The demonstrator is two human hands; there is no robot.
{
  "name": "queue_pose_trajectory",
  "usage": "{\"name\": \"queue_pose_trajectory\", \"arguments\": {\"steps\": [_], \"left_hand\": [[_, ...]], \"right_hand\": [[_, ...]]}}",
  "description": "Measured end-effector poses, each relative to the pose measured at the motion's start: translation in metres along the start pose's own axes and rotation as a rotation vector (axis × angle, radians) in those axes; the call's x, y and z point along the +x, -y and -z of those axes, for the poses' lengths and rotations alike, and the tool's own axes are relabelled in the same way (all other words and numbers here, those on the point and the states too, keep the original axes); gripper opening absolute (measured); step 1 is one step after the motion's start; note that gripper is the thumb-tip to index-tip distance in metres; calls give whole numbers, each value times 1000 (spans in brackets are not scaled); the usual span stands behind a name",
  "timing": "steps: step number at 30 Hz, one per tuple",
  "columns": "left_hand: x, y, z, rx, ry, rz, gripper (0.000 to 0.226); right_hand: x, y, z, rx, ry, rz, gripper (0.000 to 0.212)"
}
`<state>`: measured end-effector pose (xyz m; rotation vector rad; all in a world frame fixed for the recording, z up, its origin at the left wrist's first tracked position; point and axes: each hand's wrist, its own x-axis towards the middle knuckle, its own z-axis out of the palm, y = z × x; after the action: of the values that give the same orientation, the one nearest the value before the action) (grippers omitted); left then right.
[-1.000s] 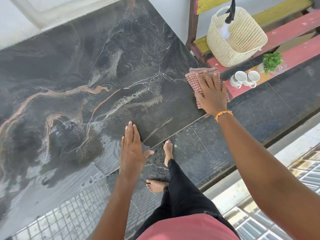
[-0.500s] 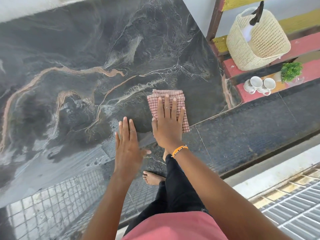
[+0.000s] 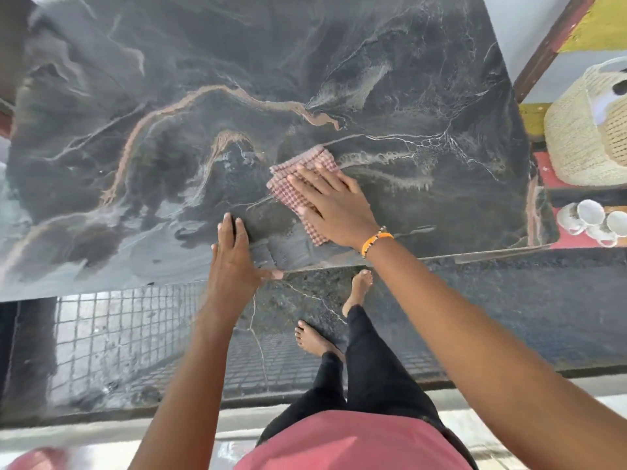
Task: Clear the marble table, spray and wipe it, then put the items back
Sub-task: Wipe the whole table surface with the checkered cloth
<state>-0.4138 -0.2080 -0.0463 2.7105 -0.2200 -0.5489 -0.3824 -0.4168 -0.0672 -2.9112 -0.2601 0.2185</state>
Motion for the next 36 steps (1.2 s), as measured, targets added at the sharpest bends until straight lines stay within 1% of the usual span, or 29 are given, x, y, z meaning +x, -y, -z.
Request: {"name": "queue_pose_trajectory", "arguments": {"steps": [5, 8, 11, 16, 18, 21, 25, 27, 31, 33, 36], "left_hand": [[-2, 3, -1, -26, -41, -21, 117], [-1, 2, -1, -2, -51, -12, 117], [1, 1, 0, 14, -60, -16, 115], [2, 2, -1, 85, -58, -12, 111], [3, 2, 1, 84, -24, -12, 113], [11, 5, 7, 9, 22, -17, 115], [31, 15, 24, -5, -20, 3, 110], [47, 24, 36, -13, -35, 35, 112], [80, 39, 55, -46, -45, 98, 113], [90, 42, 61, -53, -5, 117, 117], [95, 42, 65, -45, 39, 131, 121]], "right_hand": [[-51, -6, -5, -53, -92, -268, 57], [-74, 17, -15, -71, -109, -402, 61], [-72, 48, -23, -60, -76, -468, 66], [-38, 85, -30, -22, -42, -419, 68], [-23, 89, -30, -13, -50, -427, 67], [10, 86, -26, 22, -54, -448, 66], [68, 69, -18, 56, -83, -467, 66], [99, 57, -11, 50, -101, -450, 66], [159, 36, 1, 33, -115, -349, 65], [185, 29, 8, 43, -98, -286, 64], [219, 27, 17, 19, -72, -140, 63]]}}
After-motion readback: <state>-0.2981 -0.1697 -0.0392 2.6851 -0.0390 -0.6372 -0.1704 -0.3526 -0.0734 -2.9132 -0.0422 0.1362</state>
